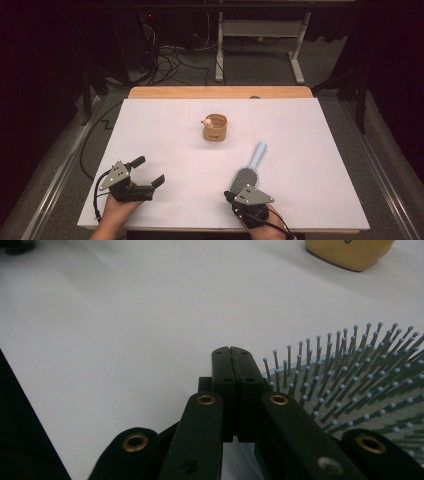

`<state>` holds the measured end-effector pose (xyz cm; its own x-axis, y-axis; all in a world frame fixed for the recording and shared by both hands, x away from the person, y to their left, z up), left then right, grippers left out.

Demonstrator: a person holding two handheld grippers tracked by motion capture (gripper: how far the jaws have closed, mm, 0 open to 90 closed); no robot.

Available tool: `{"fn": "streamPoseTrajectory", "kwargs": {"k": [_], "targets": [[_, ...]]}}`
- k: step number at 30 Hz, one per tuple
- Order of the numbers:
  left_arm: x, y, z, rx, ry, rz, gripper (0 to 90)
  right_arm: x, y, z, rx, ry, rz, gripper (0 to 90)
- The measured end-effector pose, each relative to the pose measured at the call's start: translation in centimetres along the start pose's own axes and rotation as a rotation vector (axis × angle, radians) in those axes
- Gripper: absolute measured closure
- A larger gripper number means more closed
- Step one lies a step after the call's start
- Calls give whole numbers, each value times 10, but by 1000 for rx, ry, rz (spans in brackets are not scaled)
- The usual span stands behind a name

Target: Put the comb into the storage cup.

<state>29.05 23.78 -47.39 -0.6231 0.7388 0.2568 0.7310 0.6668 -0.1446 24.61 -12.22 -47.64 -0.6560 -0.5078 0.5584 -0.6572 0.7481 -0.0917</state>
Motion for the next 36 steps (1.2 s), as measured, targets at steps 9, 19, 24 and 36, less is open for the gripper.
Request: {"fn": "streamPoseTrajectory", "kwargs": {"k": [9,19,24,36], "targets": [[0,0,-1,3,-4,2,6,13,-12,5,-5,-11,26,900],[-1,1,-1,12,-4,8,6,24,-26,11,-19,-4,62,900],[-2,2,-2,22,-2,8,7,29,-35,14,-34,-1,79,900],[-3,3,-3,25,23,9,15,40,-47,25,-47,24,105,900]]}}
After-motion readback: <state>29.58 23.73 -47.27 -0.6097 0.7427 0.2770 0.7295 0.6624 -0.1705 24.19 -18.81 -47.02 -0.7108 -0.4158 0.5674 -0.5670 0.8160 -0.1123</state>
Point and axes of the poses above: each handheld gripper's, and its own axes: x roughly backward along the jaws, z roughly out of its underside, y roughly to its left, the point moved 1 cm from there along -x, roughly forward along the jaws, and after that the axes turned 4 degrees about z, right-handed, at the moved point
